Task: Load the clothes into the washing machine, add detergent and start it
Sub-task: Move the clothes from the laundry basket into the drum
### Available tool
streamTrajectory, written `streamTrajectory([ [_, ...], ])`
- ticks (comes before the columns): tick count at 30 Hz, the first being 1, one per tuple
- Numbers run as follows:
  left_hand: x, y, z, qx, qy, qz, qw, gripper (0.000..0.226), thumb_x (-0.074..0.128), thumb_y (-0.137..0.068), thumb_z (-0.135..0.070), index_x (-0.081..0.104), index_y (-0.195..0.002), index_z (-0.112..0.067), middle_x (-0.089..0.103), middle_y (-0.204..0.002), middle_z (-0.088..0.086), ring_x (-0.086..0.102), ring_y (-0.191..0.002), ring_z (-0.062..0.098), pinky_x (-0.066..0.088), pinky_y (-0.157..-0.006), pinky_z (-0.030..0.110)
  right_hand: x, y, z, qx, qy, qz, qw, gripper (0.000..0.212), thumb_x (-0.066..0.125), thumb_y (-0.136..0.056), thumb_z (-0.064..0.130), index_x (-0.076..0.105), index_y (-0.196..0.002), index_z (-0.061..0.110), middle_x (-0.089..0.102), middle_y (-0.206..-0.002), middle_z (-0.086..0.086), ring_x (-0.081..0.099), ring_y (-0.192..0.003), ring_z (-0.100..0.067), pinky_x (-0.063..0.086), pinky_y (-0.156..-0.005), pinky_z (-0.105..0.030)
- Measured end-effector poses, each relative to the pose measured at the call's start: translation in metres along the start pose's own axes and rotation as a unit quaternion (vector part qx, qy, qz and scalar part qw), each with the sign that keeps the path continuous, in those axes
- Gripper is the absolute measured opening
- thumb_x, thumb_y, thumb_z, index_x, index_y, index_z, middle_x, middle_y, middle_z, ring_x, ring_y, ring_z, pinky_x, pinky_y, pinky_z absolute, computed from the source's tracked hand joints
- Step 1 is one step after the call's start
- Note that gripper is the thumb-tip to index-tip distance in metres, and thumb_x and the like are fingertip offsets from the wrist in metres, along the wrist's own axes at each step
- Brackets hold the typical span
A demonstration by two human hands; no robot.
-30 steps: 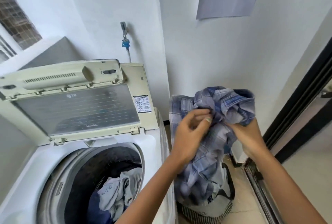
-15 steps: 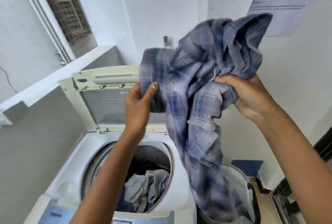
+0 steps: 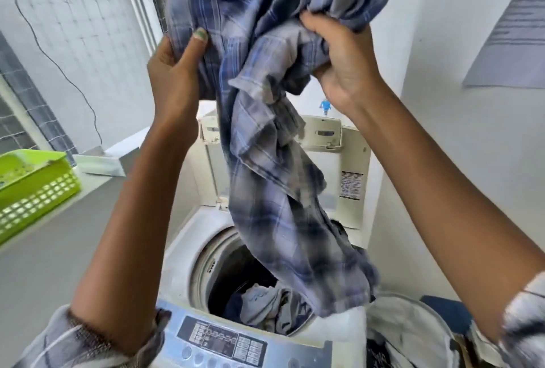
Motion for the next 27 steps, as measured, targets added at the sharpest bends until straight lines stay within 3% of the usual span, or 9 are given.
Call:
streamTrajectory([
  [7, -0.014, -0.014, 0.015, -0.008, -0.043, 0.005, 0.999, 0.007, 0.057, -0.094, -0.017, 0.062, -0.097, -0.013, 0.068, -0.094, 0.006, 0.066, -0.089, 0.021, 0.055, -0.086, 0.049, -0.005, 0.008, -0.023, -0.036, 0.124, -0.019, 0.991, 0.021, 0.068, -0.069, 0.006, 0.067, -0.090, 0.010, 0.068, -0.092, -0.008, 0.066, -0.092, -0.023, 0.053, -0.087, -0.039],
  [10, -0.027, -0.014, 0.043, -0.023, -0.059, -0.005, 0.998, 0.008, 0.055, -0.095, -0.016, 0.060, -0.089, -0.017, 0.065, -0.082, -0.001, 0.062, -0.077, 0.012, 0.055, -0.074, 0.034, -0.034, 0.034, -0.071, -0.010, 0.221, -0.016, 0.975, 0.024, 0.069, -0.080, 0.003, 0.064, -0.103, 0.005, 0.067, -0.092, -0.003, 0.063, -0.077, 0.000, 0.052, -0.078, -0.023],
  [13, -0.035, -0.018, 0.068, -0.030, -0.128, 0.004, 0.991, 0.014, 0.053, -0.097, -0.017, 0.059, -0.085, -0.020, 0.061, -0.072, -0.005, 0.057, -0.057, 0.000, 0.049, -0.052, 0.017, -0.065, 0.071, -0.140, 0.108, 0.353, 0.046, 0.928, 0.006, 0.068, -0.084, 0.005, 0.062, -0.083, 0.009, 0.061, -0.066, 0.003, 0.054, -0.051, 0.004, 0.047, -0.058, -0.025],
  [15, -0.032, -0.017, 0.088, -0.053, -0.180, 0.050, 0.981, 0.011, 0.052, -0.097, -0.018, 0.061, -0.092, -0.018, 0.063, -0.076, -0.003, 0.059, -0.060, 0.004, 0.049, -0.049, 0.017, -0.086, 0.097, -0.189, 0.229, 0.434, 0.138, 0.861, 0.013, 0.070, -0.081, 0.007, 0.060, -0.089, 0.003, 0.057, -0.074, -0.002, 0.054, -0.066, -0.008, 0.044, -0.063, -0.027],
  [18, -0.029, -0.012, 0.115, -0.078, -0.226, 0.104, 0.965, 0.012, 0.051, -0.097, -0.016, 0.059, -0.089, -0.016, 0.058, -0.071, -0.004, 0.051, -0.056, 0.006, 0.040, -0.040, 0.016, -0.117, 0.138, -0.232, 0.375, 0.575, 0.350, 0.637, 0.050, 0.077, -0.078, 0.029, 0.056, -0.117, 0.006, 0.052, -0.121, -0.006, 0.051, -0.114, -0.019, 0.047, -0.093, -0.029],
  [19, -0.029, -0.010, 0.121, -0.082, -0.237, 0.118, 0.961, 0.015, 0.051, -0.098, -0.016, 0.058, -0.084, -0.017, 0.056, -0.069, -0.003, 0.049, -0.055, 0.006, 0.038, -0.040, 0.017, -0.122, 0.145, -0.233, 0.394, 0.578, 0.400, 0.593, 0.060, 0.076, -0.078, 0.032, 0.054, -0.127, 0.006, 0.049, -0.133, -0.002, 0.046, -0.126, -0.020, 0.040, -0.105, -0.032],
  [22, -0.031, -0.011, 0.127, -0.104, -0.221, 0.141, 0.959, 0.023, 0.049, -0.098, -0.014, 0.056, -0.077, -0.020, 0.055, -0.068, -0.002, 0.050, -0.052, 0.004, 0.037, -0.038, 0.013, -0.127, 0.141, -0.223, 0.420, 0.556, 0.419, 0.582, 0.057, 0.072, -0.083, 0.022, 0.048, -0.134, 0.010, 0.044, -0.132, 0.008, 0.043, -0.123, -0.013, 0.033, -0.103, -0.020],
  [25, -0.031, -0.019, 0.119, -0.113, -0.201, 0.164, 0.959, 0.024, 0.048, -0.097, -0.009, 0.055, -0.077, -0.020, 0.056, -0.072, -0.002, 0.053, -0.063, 0.008, 0.042, -0.051, 0.016, -0.127, 0.107, -0.207, 0.348, 0.650, 0.381, 0.557, 0.050, 0.067, -0.087, 0.025, 0.049, -0.130, 0.007, 0.051, -0.130, -0.009, 0.052, -0.116, -0.024, 0.041, -0.096, -0.030],
  [27, -0.027, -0.022, 0.111, -0.125, -0.185, 0.202, 0.954, 0.023, 0.046, -0.095, -0.006, 0.054, -0.077, -0.018, 0.055, -0.075, 0.000, 0.053, -0.068, 0.013, 0.040, -0.056, 0.020, -0.114, 0.082, -0.193, 0.295, 0.635, 0.333, 0.631, 0.060, 0.065, -0.087, 0.016, 0.037, -0.141, 0.011, 0.041, -0.143, -0.011, 0.043, -0.129, -0.026, 0.038, -0.099, -0.031],
])
Point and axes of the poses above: each hand's wrist, its own y-axis away from the middle knuckle, its own x-axis out of the palm, z = x × y, the point moved 8 cm from there along -y, towards the middle knuckle
